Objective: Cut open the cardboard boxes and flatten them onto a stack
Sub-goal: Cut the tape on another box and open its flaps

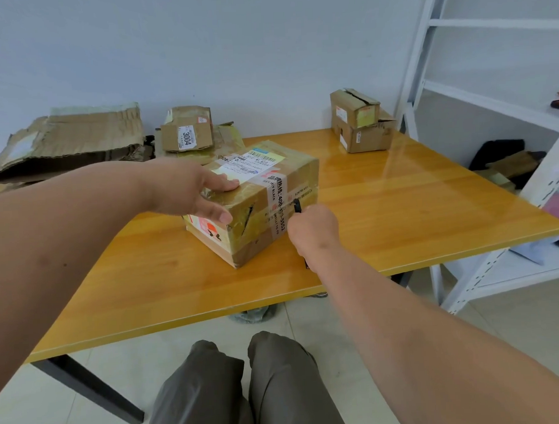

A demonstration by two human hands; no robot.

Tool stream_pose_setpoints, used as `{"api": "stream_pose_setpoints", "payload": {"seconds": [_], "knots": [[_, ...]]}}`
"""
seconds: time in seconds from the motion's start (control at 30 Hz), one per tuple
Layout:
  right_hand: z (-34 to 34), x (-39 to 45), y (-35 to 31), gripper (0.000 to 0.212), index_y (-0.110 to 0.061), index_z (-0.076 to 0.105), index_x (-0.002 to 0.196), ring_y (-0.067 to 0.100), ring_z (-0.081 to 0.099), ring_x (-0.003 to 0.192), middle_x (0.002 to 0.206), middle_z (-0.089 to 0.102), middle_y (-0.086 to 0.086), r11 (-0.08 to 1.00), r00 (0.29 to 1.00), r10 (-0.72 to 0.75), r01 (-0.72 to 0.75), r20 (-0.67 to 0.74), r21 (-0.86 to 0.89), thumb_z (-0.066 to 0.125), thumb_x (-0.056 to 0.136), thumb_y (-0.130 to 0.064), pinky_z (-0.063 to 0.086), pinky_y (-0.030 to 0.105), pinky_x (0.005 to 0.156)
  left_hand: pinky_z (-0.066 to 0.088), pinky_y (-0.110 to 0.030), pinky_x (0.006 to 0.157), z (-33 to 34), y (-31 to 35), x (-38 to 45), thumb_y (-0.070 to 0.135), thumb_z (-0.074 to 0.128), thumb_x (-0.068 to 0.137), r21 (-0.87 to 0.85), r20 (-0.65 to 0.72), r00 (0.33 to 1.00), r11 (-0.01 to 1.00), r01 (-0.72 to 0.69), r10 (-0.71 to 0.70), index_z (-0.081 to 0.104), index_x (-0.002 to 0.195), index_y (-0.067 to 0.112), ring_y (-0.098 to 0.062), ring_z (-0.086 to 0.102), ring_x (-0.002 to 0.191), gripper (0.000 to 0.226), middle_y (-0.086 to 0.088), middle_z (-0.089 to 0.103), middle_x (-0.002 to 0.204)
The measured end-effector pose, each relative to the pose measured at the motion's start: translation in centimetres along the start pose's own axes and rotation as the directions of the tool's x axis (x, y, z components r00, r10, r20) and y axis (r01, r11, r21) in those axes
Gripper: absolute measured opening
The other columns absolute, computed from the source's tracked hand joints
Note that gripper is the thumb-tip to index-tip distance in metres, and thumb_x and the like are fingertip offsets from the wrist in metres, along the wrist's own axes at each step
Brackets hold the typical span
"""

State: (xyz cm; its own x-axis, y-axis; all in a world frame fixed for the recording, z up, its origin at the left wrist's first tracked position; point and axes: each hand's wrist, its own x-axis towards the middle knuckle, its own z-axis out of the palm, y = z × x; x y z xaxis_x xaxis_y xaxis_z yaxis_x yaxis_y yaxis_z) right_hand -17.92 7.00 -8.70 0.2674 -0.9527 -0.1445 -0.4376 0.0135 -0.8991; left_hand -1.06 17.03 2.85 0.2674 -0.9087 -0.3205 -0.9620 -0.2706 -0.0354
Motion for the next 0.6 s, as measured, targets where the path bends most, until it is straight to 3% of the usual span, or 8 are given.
{"api": "stream_pose_setpoints", "payload": {"seconds": [0.37, 0.47, 0.53, 0.6], "knots": [[0.9, -2.1, -0.3, 0.024, -0.014, 0.047, 0.068, 0.022, 0.041, 0.055, 0.064, 0.045, 0.002, 1.0, 0.999, -0.003, 0.002, 0.053, 0.026, 0.047, 0.09, -0.004, 0.032, 0.027, 0.047, 0.039, -0.04, 0.102, 0.4, 0.1, -0.1, 0.085, 0.043, 0.055, 0.014, -0.049, 0.999, 1.0, -0.002, 0.003, 0.024, 0.146, 0.056, -0.025, 0.043, 0.134, 0.097, 0.013, 0.038, 0.154], [1.2, -3.1, -0.7, 0.013, -0.011, 0.055, 0.087, 0.026, 0.05, 0.065, 0.073, 0.052, 0.004, 0.999, 0.994, -0.035, 0.033, 0.099, 0.016, 0.046, 0.092, -0.003, 0.04, 0.032, 0.057, 0.043, -0.039, 0.097, 0.6, 0.3, 0.1, 0.087, 0.039, 0.057, 0.051, -0.08, 0.997, 0.999, 0.01, -0.006, 0.024, 0.147, 0.056, -0.026, 0.047, 0.13, 0.096, 0.006, 0.044, 0.151], [1.3, -3.4, -0.9, 0.023, -0.003, 0.061, 0.111, 0.027, 0.052, 0.07, 0.08, 0.058, 0.009, 0.999, 0.993, -0.041, 0.04, 0.108, 0.016, 0.046, 0.093, -0.004, 0.042, 0.034, 0.06, 0.045, -0.037, 0.093, 0.6, 0.5, 0.2, 0.088, 0.038, 0.058, 0.08, -0.091, 0.996, 0.997, 0.02, -0.013, 0.023, 0.147, 0.056, -0.026, 0.049, 0.128, 0.095, 0.004, 0.045, 0.15], [1.3, -3.5, -0.8, 0.028, 0.002, 0.059, 0.118, 0.027, 0.052, 0.07, 0.083, 0.06, 0.011, 0.999, 0.992, -0.048, 0.048, 0.115, 0.003, 0.046, 0.094, -0.005, 0.044, 0.035, 0.061, 0.045, -0.036, 0.09, 0.6, 0.7, 0.0, 0.088, 0.036, 0.059, 0.099, -0.1, 0.995, 0.995, 0.031, -0.021, 0.023, 0.147, 0.055, -0.026, 0.051, 0.126, 0.095, 0.003, 0.047, 0.149]]}}
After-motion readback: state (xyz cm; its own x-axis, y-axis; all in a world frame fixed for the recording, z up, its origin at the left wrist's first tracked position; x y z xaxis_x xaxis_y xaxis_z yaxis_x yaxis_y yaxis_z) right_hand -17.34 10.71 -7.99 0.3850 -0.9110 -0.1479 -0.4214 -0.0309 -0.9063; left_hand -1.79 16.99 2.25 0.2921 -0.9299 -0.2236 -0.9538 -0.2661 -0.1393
